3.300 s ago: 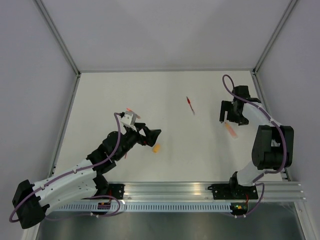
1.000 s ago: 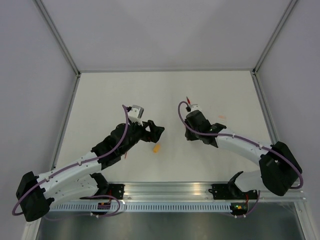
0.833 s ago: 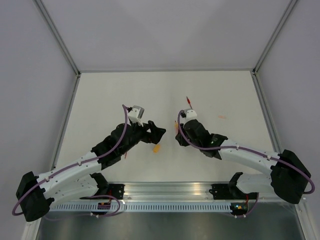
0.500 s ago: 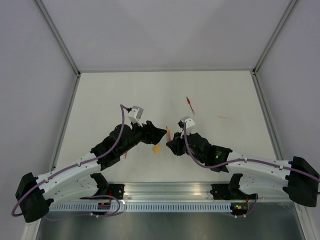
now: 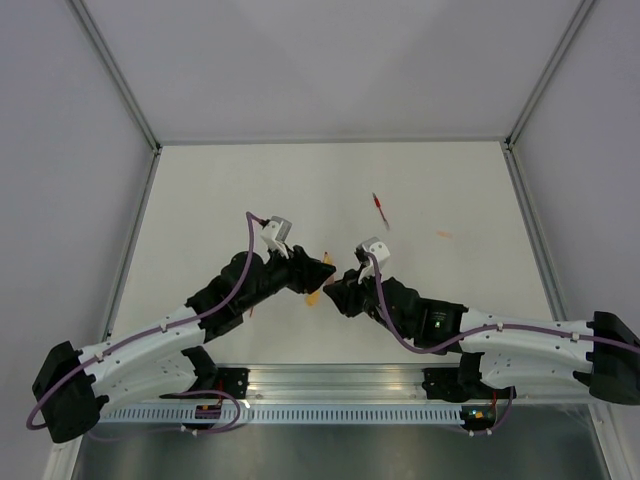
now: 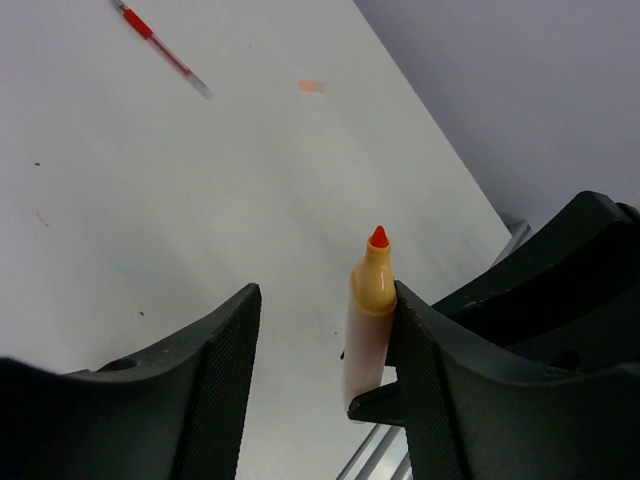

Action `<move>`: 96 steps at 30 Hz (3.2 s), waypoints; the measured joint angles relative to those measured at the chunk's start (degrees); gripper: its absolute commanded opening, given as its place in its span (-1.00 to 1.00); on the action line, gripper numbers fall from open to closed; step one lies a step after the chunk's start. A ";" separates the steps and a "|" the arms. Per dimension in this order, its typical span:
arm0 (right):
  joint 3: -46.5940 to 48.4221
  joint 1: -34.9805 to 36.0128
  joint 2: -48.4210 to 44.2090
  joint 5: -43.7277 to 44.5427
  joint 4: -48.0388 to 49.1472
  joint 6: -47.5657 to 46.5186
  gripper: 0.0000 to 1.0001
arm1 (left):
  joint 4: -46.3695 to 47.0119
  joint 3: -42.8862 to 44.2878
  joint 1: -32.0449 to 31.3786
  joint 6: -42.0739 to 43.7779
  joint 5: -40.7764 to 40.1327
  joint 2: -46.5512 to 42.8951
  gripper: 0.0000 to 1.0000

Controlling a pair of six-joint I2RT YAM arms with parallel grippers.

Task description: Insert the pens into the pen caps

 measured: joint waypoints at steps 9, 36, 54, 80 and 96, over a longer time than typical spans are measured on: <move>4.07 1.22 1.38 1.31 -1.29 -0.50 -0.99 | 2.99 -0.07 0.04 0.17 6.32 -0.50 -0.33; -6.34 1.49 -15.52 -27.34 9.14 -10.32 -0.17 | 22.27 -5.90 -0.02 0.37 32.85 -7.13 -0.95; -8.96 1.51 -12.22 -31.56 19.74 -7.72 -1.00 | 28.26 -8.04 -0.13 -2.10 35.87 -10.03 -0.12; -7.48 1.51 -11.23 -29.38 18.95 -7.06 -1.00 | 28.17 -8.15 -0.13 -2.38 35.82 -8.66 -0.21; -6.88 1.62 -11.98 -28.22 17.44 -6.80 0.05 | 28.68 -8.15 -0.07 -2.10 35.91 -8.46 -0.95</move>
